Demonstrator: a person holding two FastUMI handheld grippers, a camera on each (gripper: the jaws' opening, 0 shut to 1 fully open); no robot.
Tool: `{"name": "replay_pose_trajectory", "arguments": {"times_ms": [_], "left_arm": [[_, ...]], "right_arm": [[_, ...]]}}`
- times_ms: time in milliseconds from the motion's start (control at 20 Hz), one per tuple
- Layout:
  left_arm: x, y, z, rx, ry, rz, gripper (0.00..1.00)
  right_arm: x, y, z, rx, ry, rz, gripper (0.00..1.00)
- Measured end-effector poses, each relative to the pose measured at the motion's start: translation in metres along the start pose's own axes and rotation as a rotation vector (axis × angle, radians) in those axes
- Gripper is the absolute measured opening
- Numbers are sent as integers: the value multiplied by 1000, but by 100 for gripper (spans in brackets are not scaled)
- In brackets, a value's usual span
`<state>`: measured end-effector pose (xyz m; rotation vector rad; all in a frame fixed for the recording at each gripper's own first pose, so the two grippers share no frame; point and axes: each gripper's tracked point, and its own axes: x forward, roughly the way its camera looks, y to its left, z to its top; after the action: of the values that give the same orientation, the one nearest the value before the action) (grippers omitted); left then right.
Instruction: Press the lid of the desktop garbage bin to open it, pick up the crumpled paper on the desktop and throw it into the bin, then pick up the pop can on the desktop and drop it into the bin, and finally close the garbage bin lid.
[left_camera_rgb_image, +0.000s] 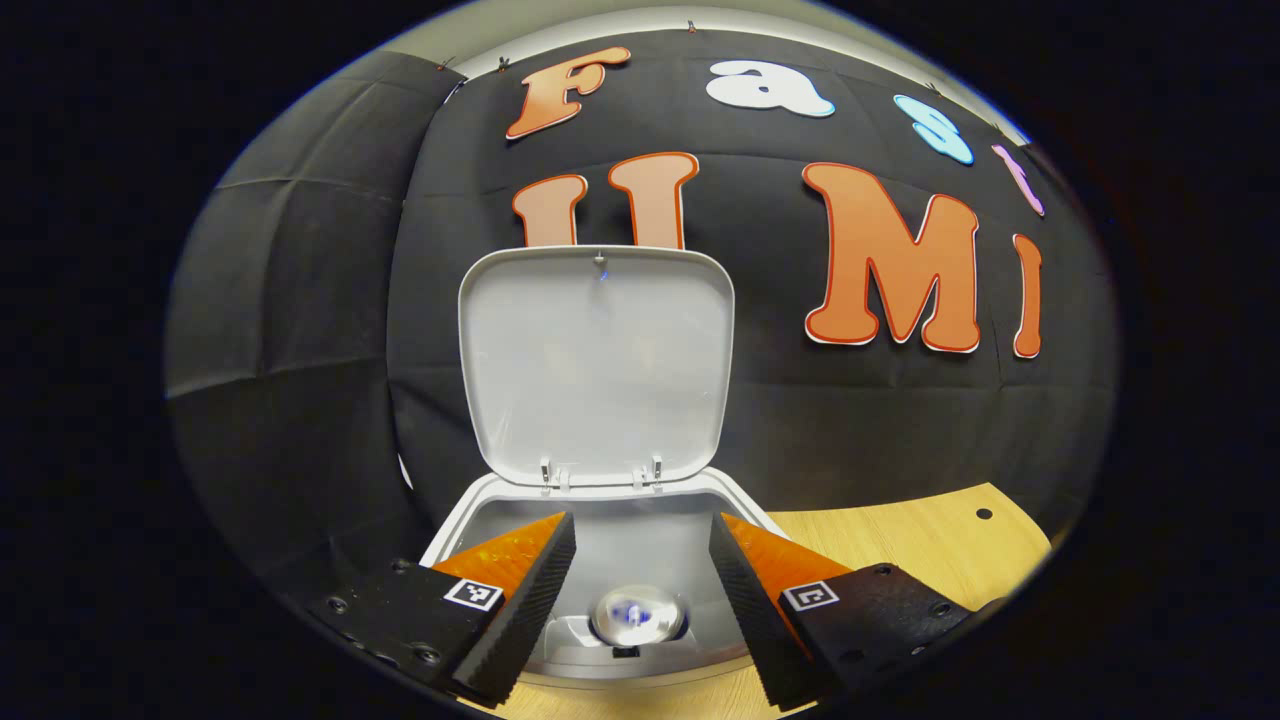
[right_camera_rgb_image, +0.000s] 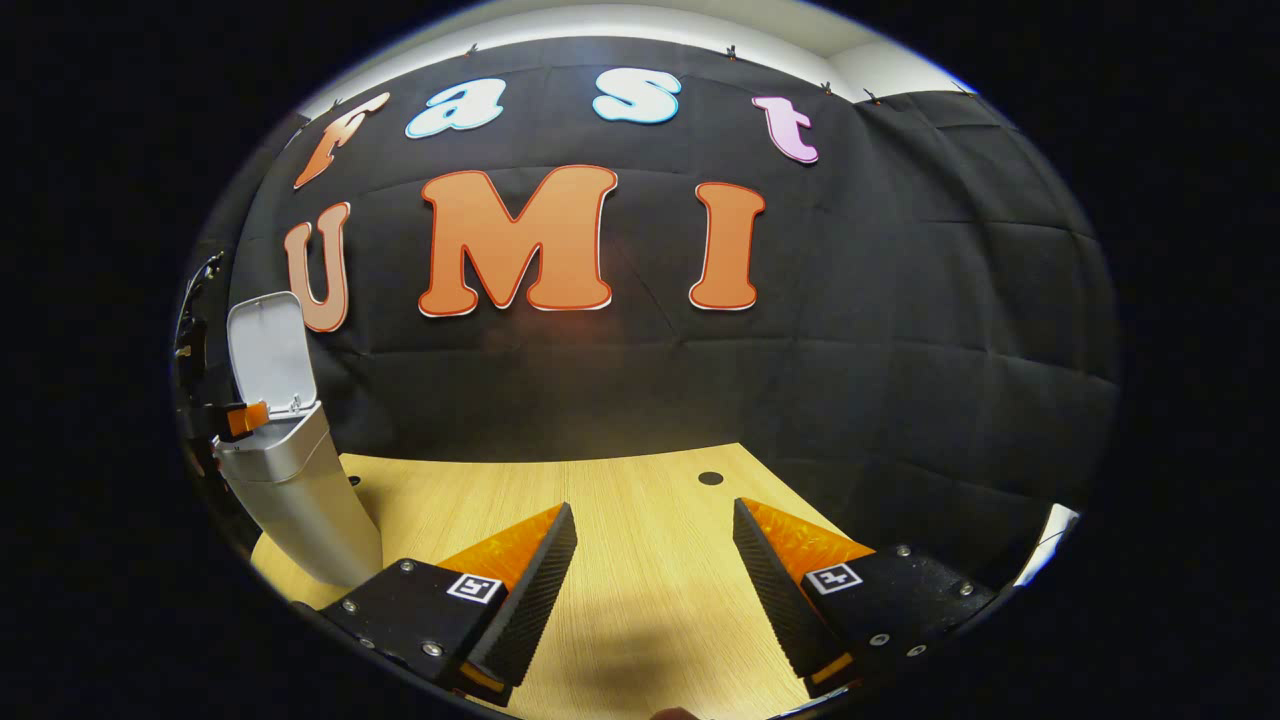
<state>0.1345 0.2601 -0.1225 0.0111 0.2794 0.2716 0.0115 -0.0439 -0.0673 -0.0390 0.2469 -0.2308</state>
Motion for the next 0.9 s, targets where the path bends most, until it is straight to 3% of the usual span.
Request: {"name": "replay_pose_trajectory", "arguments": {"times_ms": [350,900], "left_arm": [[-28,4,55,-25,-82,7,86],[-44,41,186,-77,-241,68,86]], "right_arm": [[2,13,2,-6,-7,58,94],[10,30,9,10,-22,141,94]]}}
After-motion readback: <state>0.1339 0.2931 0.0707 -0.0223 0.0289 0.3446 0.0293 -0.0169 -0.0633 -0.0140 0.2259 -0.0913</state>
